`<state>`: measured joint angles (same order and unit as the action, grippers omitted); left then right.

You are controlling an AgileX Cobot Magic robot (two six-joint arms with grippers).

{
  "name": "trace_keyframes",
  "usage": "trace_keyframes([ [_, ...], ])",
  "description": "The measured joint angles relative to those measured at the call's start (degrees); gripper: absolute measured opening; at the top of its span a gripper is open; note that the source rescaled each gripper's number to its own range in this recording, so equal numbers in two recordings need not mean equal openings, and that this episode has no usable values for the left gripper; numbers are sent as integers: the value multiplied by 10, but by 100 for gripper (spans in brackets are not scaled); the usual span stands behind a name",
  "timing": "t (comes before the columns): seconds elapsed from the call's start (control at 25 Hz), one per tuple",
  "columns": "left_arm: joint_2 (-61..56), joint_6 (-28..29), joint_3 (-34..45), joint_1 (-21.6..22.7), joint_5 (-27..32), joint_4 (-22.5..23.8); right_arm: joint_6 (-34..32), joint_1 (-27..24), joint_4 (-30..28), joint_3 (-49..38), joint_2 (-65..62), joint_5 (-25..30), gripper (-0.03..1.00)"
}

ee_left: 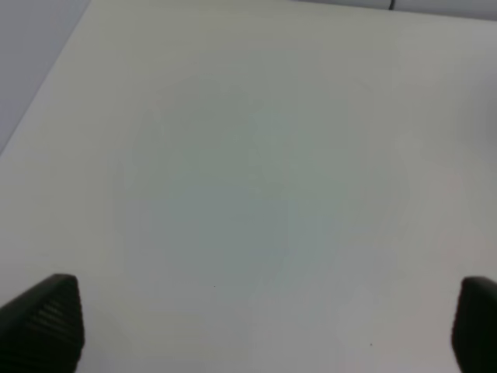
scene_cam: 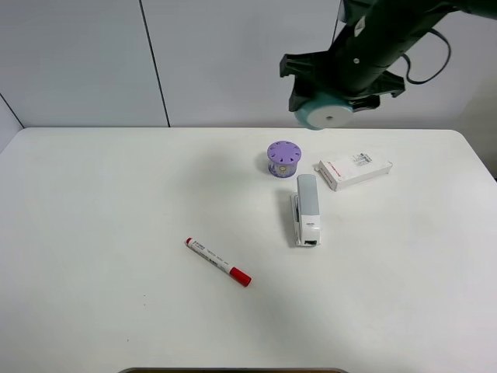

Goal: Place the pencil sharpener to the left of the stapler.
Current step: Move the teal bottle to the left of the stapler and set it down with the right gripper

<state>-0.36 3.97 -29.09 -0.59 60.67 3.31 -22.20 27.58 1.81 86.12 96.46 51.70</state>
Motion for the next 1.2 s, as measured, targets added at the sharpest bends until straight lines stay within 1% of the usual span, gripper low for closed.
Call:
trace_keyframes([
  [0.24, 0, 0, 0, 0, 0, 0, -43, 54, -8, 86, 94, -1, 4],
  [0.4, 0, 0, 0, 0, 0, 0, -52, 76, -8, 116, 150, -2, 4],
  [0.6, 0, 0, 0, 0, 0, 0, -77, 82, -9, 120, 197, -2, 4],
  [0.84, 0, 0, 0, 0, 0, 0, -77, 84, -3, 120, 233, -3, 4],
  [1.0, 0, 0, 0, 0, 0, 0, -83, 85, 12, 122, 254, -3, 4],
  [1.2, 0, 0, 0, 0, 0, 0, -84, 100, 27, 122, 282, -4, 4],
])
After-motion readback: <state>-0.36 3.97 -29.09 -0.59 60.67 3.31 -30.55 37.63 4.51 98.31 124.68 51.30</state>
